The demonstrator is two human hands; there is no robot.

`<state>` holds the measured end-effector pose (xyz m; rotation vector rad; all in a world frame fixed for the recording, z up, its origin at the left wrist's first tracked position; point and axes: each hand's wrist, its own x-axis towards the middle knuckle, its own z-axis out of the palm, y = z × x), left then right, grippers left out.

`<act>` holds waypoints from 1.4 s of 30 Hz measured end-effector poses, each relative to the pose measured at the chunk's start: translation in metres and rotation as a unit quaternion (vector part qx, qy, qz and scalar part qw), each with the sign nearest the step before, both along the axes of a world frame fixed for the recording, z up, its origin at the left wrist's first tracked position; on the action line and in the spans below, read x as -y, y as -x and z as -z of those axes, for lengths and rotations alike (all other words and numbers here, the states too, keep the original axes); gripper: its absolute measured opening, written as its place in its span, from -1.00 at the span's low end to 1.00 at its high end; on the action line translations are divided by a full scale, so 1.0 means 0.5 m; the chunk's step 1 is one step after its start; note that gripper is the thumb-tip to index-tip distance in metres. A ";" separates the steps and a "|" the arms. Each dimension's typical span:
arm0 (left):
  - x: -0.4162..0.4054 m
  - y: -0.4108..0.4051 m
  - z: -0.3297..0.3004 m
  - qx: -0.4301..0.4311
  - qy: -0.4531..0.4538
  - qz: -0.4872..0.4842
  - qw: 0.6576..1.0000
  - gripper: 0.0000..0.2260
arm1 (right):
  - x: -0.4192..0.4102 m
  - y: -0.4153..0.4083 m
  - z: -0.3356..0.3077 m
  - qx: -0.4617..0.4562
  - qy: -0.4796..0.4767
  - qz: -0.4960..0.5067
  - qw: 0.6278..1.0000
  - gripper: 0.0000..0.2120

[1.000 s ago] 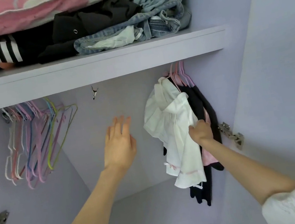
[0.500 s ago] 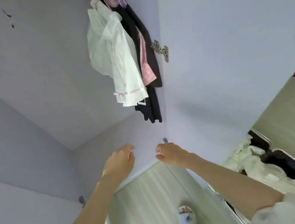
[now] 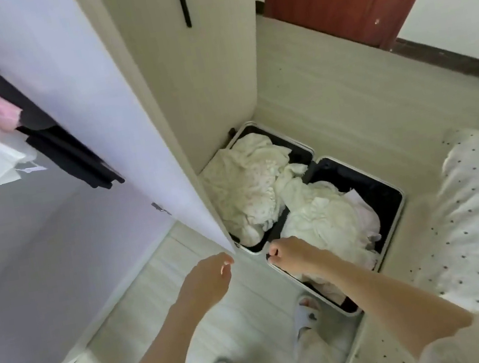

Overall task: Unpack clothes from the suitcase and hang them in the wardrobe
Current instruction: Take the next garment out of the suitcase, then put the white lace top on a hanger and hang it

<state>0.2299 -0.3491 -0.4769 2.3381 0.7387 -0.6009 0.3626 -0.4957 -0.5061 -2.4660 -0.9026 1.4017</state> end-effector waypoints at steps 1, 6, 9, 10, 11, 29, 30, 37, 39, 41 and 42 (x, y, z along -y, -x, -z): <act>0.030 -0.036 0.024 -0.006 0.010 0.016 1.000 -0.73 | 0.037 -0.035 0.024 0.004 0.006 0.021 1.000 -0.66; 0.129 -0.187 0.191 -0.013 0.044 0.052 0.998 -0.70 | 0.166 -0.195 0.171 0.013 0.036 0.103 0.994 -0.65; 0.150 -0.252 0.312 -0.032 0.046 0.062 0.997 -0.67 | 0.202 -0.263 0.286 0.012 0.050 0.141 0.989 -0.62; 0.152 -0.271 0.360 -0.039 0.045 0.064 0.996 -0.65 | 0.208 -0.283 0.330 0.013 0.054 0.149 0.987 -0.62; 0.152 -0.288 0.406 -0.048 0.041 0.070 0.996 -0.64 | 0.212 -0.299 0.374 0.010 0.056 0.158 0.986 -0.61; 0.112 -0.407 1.130 -0.101 -0.063 0.160 0.980 -0.41 | 0.058 -0.546 1.030 0.096 -0.054 0.234 0.966 -0.23; 0.115 -0.410 1.148 -0.102 -0.041 0.143 0.984 -0.40 | 0.039 -0.563 1.054 0.074 -0.061 0.260 0.961 -0.16; 0.100 -0.408 1.147 -0.158 0.084 0.062 0.982 -0.40 | -0.010 -0.572 1.085 0.136 -0.065 0.279 0.948 -0.76; 0.089 -0.414 1.120 -0.190 0.103 0.049 0.975 -0.46 | 0.004 -0.544 1.060 0.086 -0.069 0.277 0.954 -0.75; 0.082 -0.425 1.076 -0.208 0.116 0.039 0.971 -0.51 | 0.031 -0.519 1.019 0.027 -0.066 0.305 0.950 -0.76; 0.080 -0.431 1.050 -0.208 0.118 0.038 0.970 -0.53 | 0.042 -0.515 0.991 -0.004 -0.063 0.344 0.937 -0.79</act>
